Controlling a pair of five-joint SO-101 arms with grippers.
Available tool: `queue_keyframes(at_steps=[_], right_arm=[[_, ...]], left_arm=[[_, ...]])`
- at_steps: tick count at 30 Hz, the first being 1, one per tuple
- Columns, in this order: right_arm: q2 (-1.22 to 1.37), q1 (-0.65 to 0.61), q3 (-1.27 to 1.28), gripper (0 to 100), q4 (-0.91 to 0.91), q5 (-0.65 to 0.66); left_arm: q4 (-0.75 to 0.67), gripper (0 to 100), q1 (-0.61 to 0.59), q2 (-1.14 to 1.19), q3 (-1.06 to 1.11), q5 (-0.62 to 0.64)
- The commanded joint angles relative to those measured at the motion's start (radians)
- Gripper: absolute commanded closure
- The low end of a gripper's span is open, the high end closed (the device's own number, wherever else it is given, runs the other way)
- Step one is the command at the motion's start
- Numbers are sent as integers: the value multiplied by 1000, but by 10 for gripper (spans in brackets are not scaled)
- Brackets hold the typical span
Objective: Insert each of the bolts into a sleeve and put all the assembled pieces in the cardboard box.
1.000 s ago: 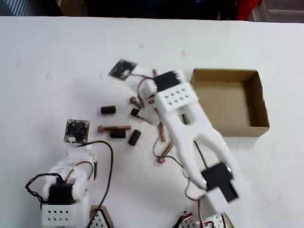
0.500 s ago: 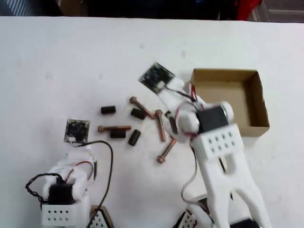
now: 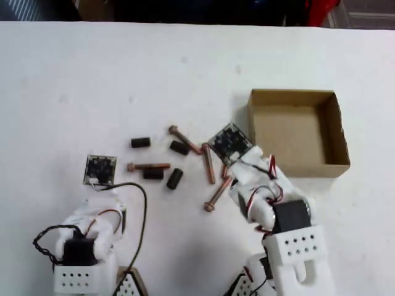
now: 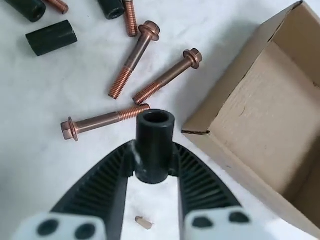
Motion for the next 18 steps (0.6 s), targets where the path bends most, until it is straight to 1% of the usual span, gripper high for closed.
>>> queue_keyframes(at_steps=[1, 3, 10, 15, 18], right_arm=[[-94, 5, 101, 981, -76, -92], [-114, 16, 121, 981, -104, -132], [-136, 53, 149, 982, -143, -203], [-137, 54, 230, 982, -254, -207], [-137, 54, 255, 982, -272, -207]], left_arm=[[9, 977, -2, -8, -3, 6], [9, 977, -2, -8, -3, 6], [9, 977, -2, -8, -3, 6], [9, 977, -2, -8, -3, 6], [9, 977, -2, -8, -3, 6]])
